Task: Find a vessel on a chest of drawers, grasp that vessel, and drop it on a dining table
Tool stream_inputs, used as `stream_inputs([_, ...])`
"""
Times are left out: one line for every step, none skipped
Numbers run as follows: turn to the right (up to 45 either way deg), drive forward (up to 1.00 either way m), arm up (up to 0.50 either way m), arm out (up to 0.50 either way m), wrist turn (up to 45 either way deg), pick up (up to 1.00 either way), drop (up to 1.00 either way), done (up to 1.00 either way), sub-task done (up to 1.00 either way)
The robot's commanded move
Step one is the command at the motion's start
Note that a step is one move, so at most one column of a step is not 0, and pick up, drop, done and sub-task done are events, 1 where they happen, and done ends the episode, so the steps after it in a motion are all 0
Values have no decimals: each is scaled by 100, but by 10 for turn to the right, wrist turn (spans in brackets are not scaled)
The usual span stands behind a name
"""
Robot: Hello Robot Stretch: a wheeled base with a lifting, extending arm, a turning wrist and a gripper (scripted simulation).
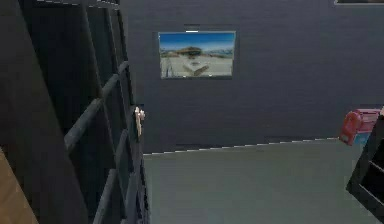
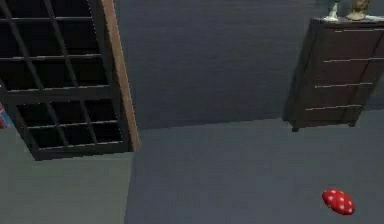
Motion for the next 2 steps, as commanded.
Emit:
stream_inputs([0,100,0,0,0,0,0,0,0])
stream_inputs([-270,0,0,0,0,0,0,0,0])
